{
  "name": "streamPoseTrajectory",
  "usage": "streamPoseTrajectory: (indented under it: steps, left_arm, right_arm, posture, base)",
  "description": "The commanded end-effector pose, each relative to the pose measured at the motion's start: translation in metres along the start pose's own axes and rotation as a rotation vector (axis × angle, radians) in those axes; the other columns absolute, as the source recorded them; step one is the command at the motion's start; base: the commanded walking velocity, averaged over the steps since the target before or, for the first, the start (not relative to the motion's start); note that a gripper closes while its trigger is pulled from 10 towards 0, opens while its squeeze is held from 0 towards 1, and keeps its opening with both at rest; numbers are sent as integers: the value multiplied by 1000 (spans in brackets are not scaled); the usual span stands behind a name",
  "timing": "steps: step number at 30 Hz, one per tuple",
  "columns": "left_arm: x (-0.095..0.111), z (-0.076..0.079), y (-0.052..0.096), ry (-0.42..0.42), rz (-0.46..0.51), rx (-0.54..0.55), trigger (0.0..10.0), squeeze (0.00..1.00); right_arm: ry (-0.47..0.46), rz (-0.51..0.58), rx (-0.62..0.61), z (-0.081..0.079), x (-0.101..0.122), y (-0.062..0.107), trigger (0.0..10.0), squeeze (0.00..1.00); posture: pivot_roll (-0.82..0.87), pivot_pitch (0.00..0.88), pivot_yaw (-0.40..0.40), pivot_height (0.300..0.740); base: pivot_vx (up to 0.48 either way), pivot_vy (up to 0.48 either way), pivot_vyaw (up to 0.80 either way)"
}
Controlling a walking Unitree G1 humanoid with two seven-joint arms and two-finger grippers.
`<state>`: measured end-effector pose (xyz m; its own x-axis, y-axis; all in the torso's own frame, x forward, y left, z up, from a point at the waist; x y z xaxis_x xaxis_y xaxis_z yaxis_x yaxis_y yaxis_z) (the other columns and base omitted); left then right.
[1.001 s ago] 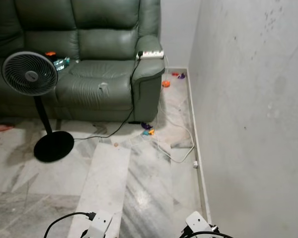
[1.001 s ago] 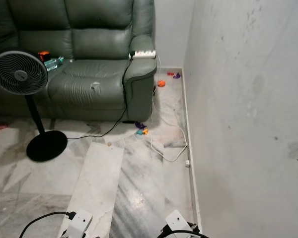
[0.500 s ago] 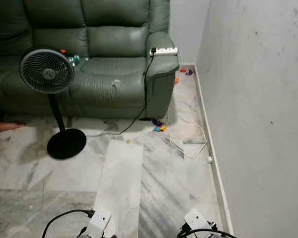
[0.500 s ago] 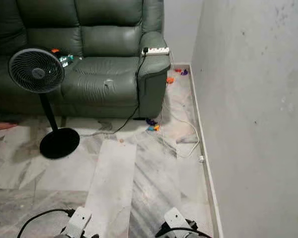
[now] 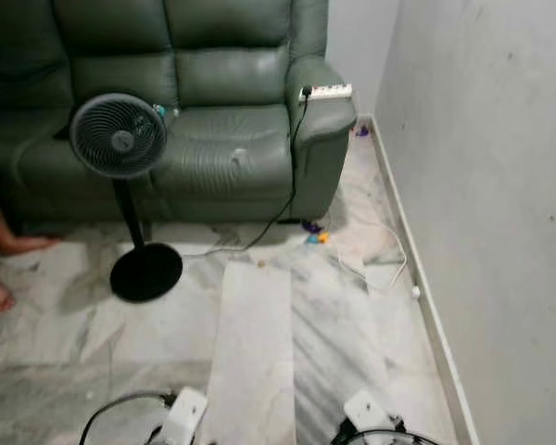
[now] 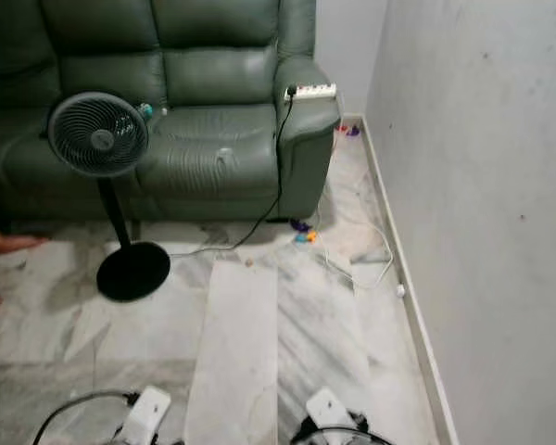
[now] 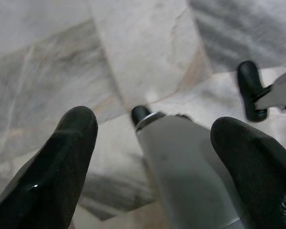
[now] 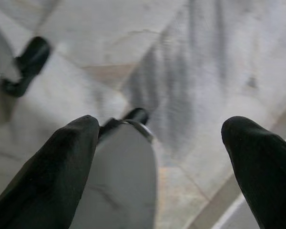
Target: Hang keys on a hook
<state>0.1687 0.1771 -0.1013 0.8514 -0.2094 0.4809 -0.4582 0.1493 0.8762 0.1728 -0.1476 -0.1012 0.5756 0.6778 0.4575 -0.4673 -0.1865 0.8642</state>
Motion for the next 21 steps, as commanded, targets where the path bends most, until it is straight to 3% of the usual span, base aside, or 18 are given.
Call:
streamPoseTrajectory:
  steps: [1, 21]
  left_arm:
    - [-5, -4, 1, -7, -21, 9, 10000, 0]
    - [0, -5, 1, -16, -11, 14, 10000, 0]
  right_arm:
    - [-5, 7, 5, -4, 4, -1, 10000, 0]
    - [5, 10, 2, 0, 5, -1, 10000, 0]
  posture:
    - [-28, 67, -8, 740]
    - [-26, 55, -9, 740]
  base:
    - [0, 480, 0]
    - [0, 480, 0]
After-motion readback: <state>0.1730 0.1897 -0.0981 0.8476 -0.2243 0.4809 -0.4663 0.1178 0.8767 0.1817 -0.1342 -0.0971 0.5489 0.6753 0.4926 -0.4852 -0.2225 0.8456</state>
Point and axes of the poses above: a point about 5 cm out from each wrist's last joint towards the gripper, its own y axis pointing back from the gripper into the wrist, its own x axis along the axis of the wrist's last joint, z = x × y, the point moved 1 cm from there along -y, pointing out of the wrist towards the gripper, and after that the axes turned 9 degrees about y, right-handed, at the moved point
